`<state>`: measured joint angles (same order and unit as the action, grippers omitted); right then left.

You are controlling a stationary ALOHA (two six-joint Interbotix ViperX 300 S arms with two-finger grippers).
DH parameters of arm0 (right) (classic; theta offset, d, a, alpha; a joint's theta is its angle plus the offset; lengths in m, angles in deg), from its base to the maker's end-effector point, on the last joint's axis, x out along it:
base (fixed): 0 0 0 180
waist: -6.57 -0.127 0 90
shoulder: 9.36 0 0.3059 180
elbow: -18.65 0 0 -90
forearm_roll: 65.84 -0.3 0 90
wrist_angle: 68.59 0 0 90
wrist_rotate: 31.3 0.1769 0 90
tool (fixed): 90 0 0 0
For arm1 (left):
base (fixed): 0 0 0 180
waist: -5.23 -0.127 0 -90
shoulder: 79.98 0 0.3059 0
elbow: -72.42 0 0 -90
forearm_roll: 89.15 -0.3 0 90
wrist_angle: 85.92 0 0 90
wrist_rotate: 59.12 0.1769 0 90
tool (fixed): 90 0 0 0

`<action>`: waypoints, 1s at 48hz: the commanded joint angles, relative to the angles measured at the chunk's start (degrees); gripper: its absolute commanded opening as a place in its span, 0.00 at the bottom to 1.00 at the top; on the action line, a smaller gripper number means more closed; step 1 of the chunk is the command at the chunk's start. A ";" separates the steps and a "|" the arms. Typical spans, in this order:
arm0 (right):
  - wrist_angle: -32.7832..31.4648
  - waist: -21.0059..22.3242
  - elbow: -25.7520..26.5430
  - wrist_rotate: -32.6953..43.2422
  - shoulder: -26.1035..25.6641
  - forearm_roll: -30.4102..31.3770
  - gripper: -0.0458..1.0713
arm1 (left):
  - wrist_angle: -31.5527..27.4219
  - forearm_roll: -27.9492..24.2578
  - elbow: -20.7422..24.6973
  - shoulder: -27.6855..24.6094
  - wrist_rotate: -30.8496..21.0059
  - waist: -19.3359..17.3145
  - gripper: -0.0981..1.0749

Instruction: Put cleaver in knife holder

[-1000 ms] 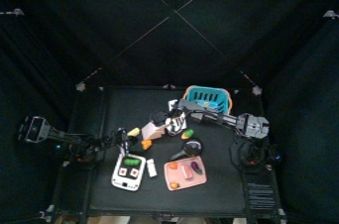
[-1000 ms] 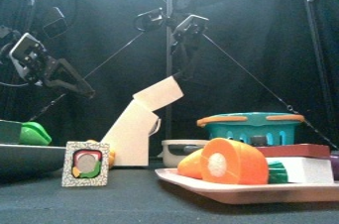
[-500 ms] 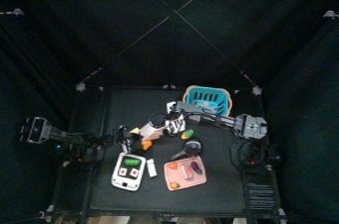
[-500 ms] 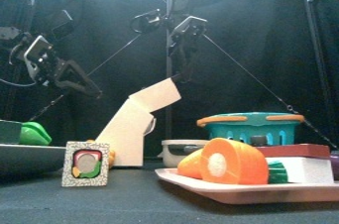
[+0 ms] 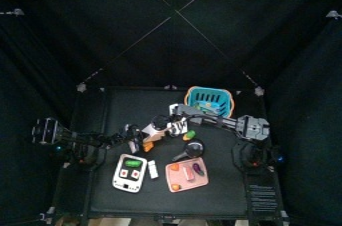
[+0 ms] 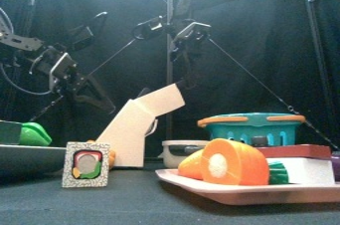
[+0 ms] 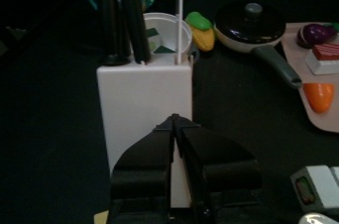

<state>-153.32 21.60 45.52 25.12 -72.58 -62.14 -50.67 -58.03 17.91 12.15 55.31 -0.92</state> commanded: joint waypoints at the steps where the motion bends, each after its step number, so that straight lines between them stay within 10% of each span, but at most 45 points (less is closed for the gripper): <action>1: 0.09 -0.44 1.49 -0.09 -1.14 0.18 0.42 | 0.79 -0.62 2.29 -0.44 0.09 -0.79 0.51; 48: 0.09 -1.32 2.11 0.26 -0.79 0.18 0.42 | 2.11 -3.16 5.80 -4.57 0.00 -0.97 0.51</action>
<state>-153.32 20.19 45.70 25.56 -71.87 -61.53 -49.09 -61.11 22.83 7.41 55.31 -1.62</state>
